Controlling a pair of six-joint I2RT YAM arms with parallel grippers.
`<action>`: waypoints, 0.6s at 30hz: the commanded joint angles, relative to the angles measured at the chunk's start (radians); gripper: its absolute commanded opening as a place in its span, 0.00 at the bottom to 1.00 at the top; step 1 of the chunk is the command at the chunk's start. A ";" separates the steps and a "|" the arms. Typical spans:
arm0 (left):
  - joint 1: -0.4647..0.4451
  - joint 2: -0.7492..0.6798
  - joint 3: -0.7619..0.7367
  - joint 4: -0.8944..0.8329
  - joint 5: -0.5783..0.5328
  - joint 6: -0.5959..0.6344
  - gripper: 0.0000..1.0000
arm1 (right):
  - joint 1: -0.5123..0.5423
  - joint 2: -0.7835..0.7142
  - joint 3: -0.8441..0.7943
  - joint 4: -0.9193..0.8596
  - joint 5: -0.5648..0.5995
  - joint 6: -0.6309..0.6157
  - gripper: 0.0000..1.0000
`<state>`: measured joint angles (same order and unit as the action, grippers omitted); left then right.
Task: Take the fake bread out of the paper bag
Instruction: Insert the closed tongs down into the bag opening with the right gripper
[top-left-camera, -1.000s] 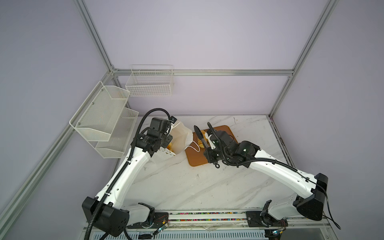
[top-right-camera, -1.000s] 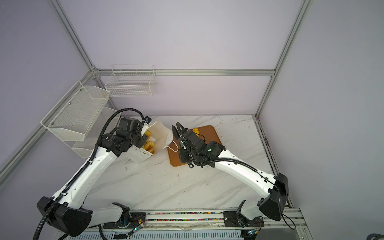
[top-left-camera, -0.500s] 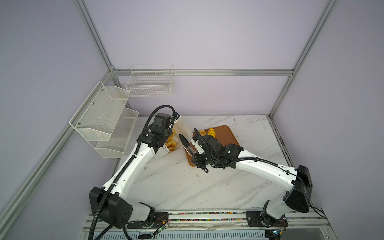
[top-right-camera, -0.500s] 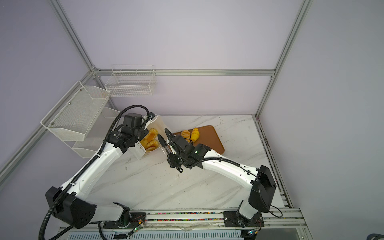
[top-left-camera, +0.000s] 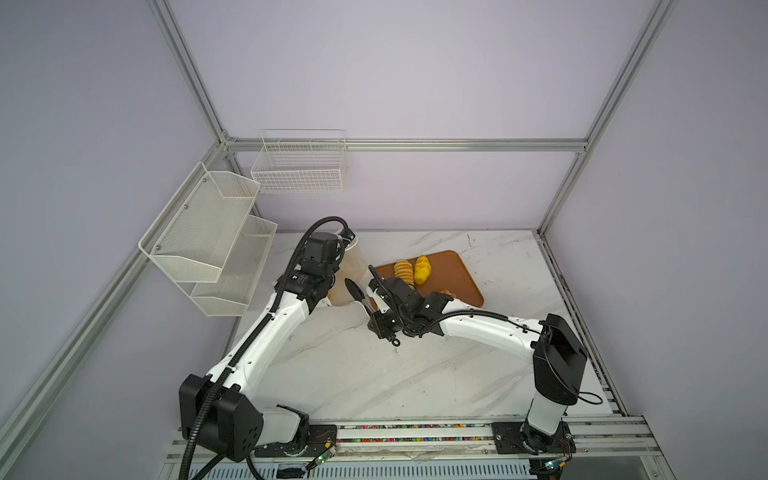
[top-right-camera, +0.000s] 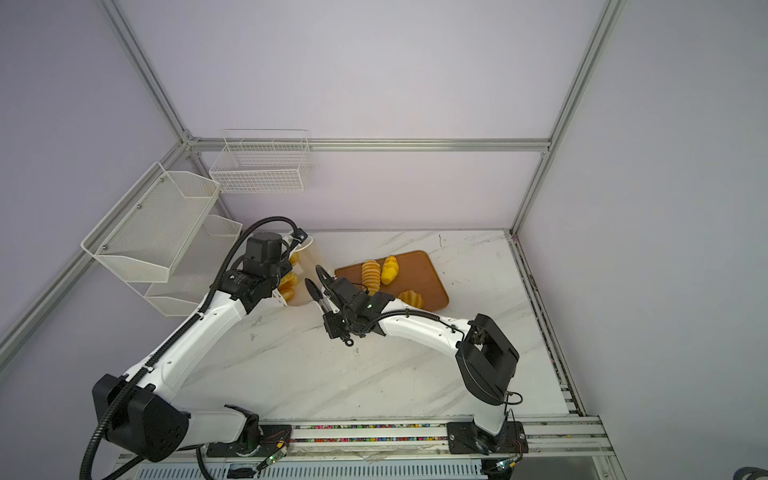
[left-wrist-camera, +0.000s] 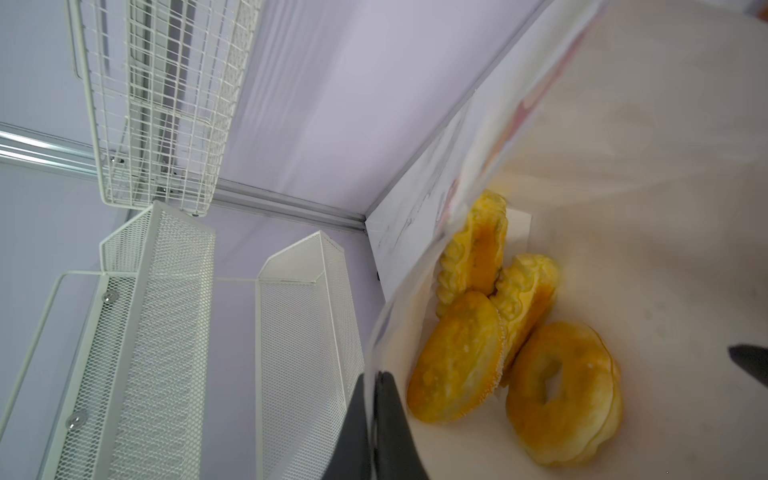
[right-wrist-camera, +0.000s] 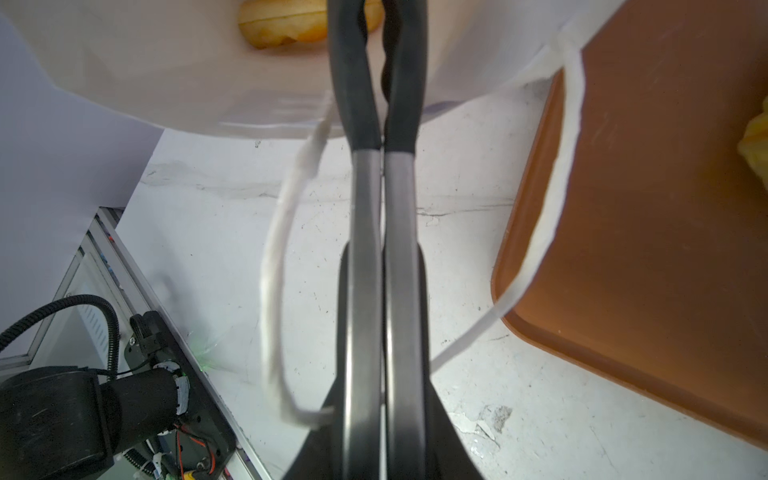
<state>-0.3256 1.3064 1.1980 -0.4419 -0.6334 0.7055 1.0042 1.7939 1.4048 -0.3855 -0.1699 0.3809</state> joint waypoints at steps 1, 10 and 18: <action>-0.030 -0.089 -0.126 0.068 -0.005 -0.064 0.00 | 0.001 -0.020 -0.029 0.055 -0.013 0.008 0.00; -0.131 -0.231 -0.326 0.081 0.023 -0.225 0.00 | 0.001 -0.027 -0.015 -0.001 -0.081 0.035 0.02; -0.132 -0.263 -0.311 0.078 0.078 -0.313 0.00 | 0.001 -0.069 0.010 -0.074 -0.168 0.041 0.08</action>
<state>-0.4557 1.0634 0.9009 -0.4080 -0.5816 0.4587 1.0042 1.7828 1.3781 -0.4351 -0.2886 0.4149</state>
